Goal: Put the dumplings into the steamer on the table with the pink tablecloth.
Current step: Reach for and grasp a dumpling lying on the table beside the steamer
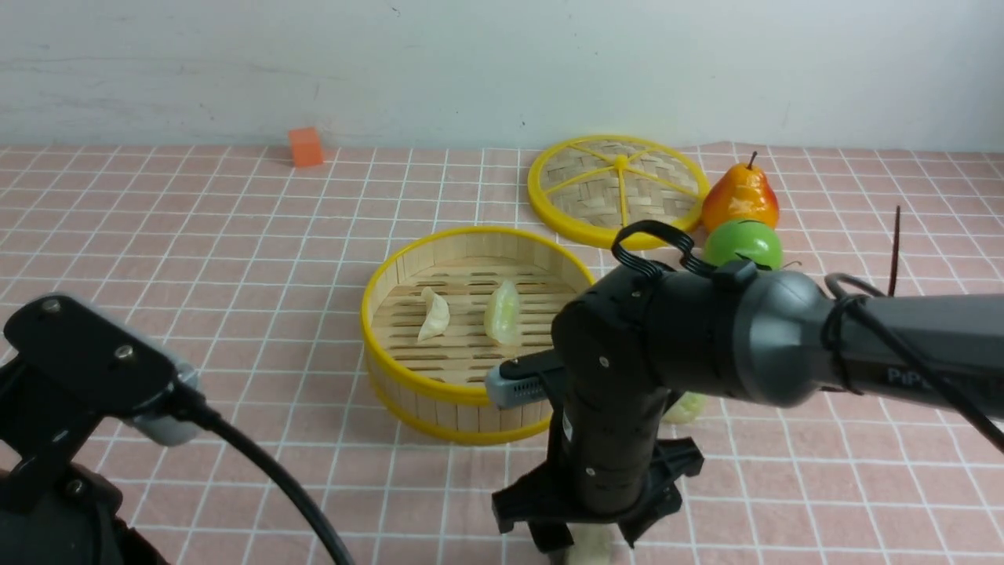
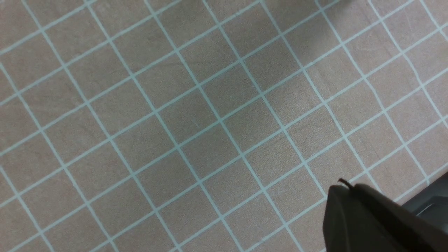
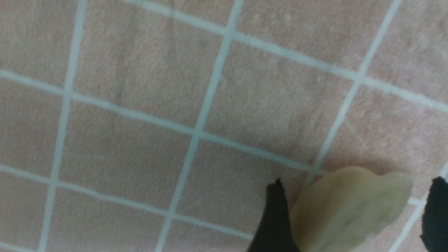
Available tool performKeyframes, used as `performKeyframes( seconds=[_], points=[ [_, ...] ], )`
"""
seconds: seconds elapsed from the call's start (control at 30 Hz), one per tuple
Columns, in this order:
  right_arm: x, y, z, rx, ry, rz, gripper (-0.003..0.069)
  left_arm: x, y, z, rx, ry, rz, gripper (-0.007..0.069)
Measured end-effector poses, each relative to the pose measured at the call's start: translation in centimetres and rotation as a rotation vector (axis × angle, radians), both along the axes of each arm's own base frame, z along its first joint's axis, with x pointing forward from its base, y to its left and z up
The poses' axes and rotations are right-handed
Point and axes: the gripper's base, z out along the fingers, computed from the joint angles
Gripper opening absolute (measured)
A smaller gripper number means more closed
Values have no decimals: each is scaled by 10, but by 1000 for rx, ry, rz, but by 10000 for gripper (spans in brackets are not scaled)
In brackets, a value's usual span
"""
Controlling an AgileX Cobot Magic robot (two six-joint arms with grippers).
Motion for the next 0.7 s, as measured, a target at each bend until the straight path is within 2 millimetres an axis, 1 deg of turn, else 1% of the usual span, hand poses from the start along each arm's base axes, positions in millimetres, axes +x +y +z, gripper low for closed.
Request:
performKeyframes(
  seconds=[0.1, 0.17, 0.2, 0.27, 0.4, 0.57, 0.6, 0.63, 0.7],
  points=[
    [-3, 1, 0, 15, 25, 33, 402, 0, 0, 0, -1, -2, 0, -14],
    [-3, 1, 0, 15, 28, 42, 382, 0, 0, 0, -4, -4, 0, -14],
    [-3, 1, 0, 15, 27, 47, 356, 1, 0, 0, -6, -6, 0, -14],
    [-3, 1, 0, 13, 27, 50, 329, 1, -1, 1, -8, -9, 0, -14],
    [-3, 1, 0, 8, 28, 74, 290, 1, -1, 1, -9, -11, 0, -14],
    [-3, 1, 1, 2, 32, 128, 273, 1, -1, 1, -13, -15, 0, -14],
    [-4, 1, 1, -2, 36, 145, 227, 1, -1, 1, -13, -15, 0, -14],
    [-4, 1, 1, -2, 36, 150, 213, 1, -1, 1, -13, -15, 0, -14],
    [-4, 1, 1, -4, 35, 173, 215, 1, -1, 1, -14, -16, 0, -13]
  ],
)
